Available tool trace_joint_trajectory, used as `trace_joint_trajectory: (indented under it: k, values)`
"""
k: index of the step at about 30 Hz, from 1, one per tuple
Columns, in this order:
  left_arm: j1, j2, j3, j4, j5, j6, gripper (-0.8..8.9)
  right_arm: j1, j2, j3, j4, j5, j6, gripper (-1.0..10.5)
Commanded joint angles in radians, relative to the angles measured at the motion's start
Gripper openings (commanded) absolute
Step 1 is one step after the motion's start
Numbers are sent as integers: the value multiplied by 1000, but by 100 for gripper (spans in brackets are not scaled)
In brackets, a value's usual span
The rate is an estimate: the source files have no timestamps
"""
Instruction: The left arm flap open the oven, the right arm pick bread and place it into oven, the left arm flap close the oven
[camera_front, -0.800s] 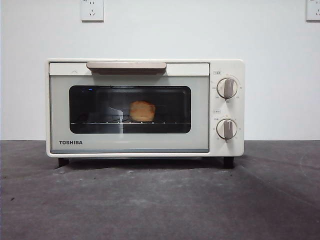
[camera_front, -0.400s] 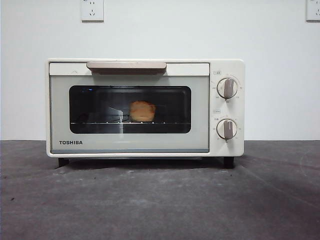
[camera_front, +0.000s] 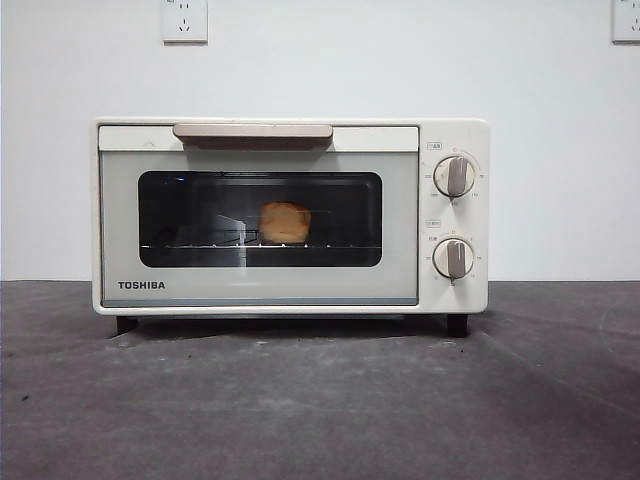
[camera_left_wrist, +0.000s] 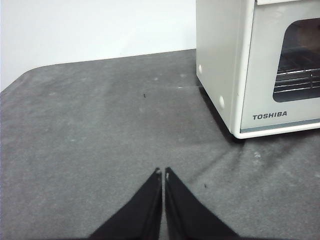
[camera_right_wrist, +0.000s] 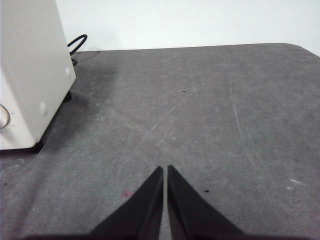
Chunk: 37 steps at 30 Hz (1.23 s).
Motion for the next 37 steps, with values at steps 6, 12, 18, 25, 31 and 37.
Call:
trace_joint_trajectory:
  k: [6, 12, 18, 25, 31, 37]
  values:
    - [2, -2, -21, -6, -3, 0, 16, -2, -3, -8, 14, 4, 24, 10]
    - [2, -2, -21, -6, -3, 0, 16, -2, -3, -8, 14, 4, 24, 10]
    - [2, -2, -21, -6, -3, 0, 16, -2, -3, -8, 14, 4, 24, 10]
    - [2, -2, -21, -6, -3, 0, 16, -2, -3, -8, 14, 4, 24, 10]
    - [2, -2, -21, -6, -3, 0, 16, -2, -3, -8, 14, 4, 24, 10]
    - [2, -2, -21, -6, -3, 0, 16, -2, -3, -8, 14, 4, 24, 10]
